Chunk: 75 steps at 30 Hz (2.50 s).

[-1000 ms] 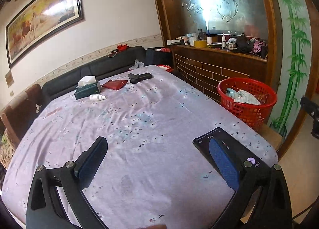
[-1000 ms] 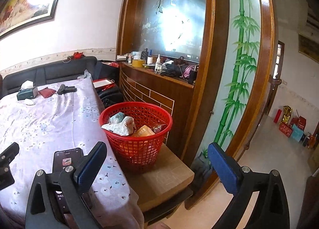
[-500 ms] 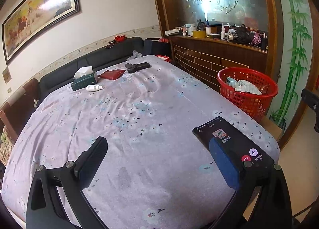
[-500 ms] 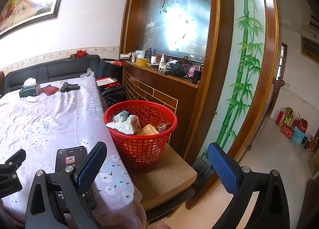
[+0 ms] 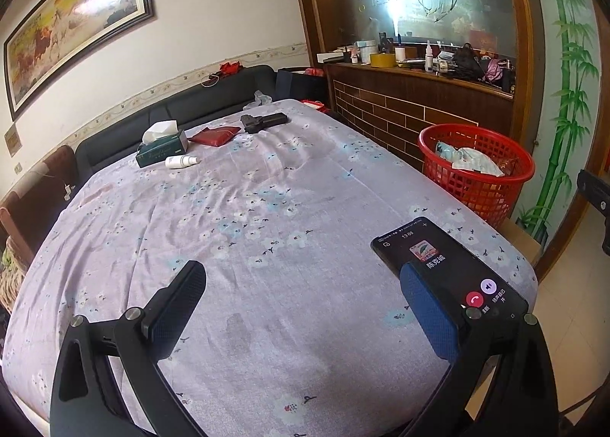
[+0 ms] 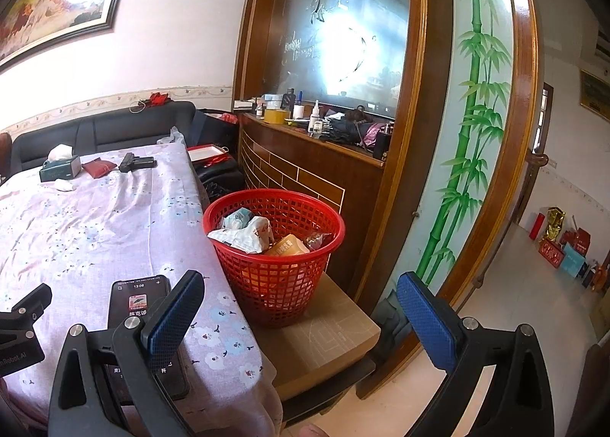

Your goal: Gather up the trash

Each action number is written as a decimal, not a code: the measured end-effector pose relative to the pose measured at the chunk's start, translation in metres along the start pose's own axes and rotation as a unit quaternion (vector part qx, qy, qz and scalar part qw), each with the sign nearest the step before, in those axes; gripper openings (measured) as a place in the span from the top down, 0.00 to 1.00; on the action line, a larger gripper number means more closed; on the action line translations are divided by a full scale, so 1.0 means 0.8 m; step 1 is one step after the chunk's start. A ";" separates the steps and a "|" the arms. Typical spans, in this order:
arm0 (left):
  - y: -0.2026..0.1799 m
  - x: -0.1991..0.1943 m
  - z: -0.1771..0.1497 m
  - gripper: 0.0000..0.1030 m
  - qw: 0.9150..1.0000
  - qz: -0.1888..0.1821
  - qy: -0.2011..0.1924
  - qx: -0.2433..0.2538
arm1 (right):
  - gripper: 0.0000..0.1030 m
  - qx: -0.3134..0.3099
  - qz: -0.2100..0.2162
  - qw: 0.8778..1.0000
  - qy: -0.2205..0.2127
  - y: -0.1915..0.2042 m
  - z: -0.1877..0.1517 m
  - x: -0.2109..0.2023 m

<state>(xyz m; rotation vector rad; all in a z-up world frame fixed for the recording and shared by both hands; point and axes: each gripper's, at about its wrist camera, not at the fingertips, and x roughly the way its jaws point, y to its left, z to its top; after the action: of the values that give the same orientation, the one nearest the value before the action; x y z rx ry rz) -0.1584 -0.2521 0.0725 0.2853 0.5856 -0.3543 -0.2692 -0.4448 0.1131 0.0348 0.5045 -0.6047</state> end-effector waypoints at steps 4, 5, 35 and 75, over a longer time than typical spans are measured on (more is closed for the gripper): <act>-0.002 0.001 -0.001 0.02 1.000 -0.001 0.002 0.001 | 0.01 0.001 0.001 1.000 0.002 -0.002 -0.002 0.002; -0.002 0.001 -0.001 0.02 1.000 -0.002 0.002 0.001 | 0.01 0.001 0.001 1.000 0.003 -0.002 -0.002 0.003; -0.001 0.002 -0.002 0.02 1.000 0.000 0.001 0.000 | 0.01 0.001 0.004 1.000 0.008 0.001 -0.003 0.003; 0.009 0.005 -0.010 0.02 1.000 0.002 0.004 -0.007 | 0.01 -0.006 0.010 1.000 0.010 0.009 -0.001 0.004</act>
<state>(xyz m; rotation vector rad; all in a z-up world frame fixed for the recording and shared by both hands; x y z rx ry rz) -0.1561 -0.2440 0.0649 0.2741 0.5953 -0.3459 -0.2631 -0.4404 0.1102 0.0347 0.5256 -0.5825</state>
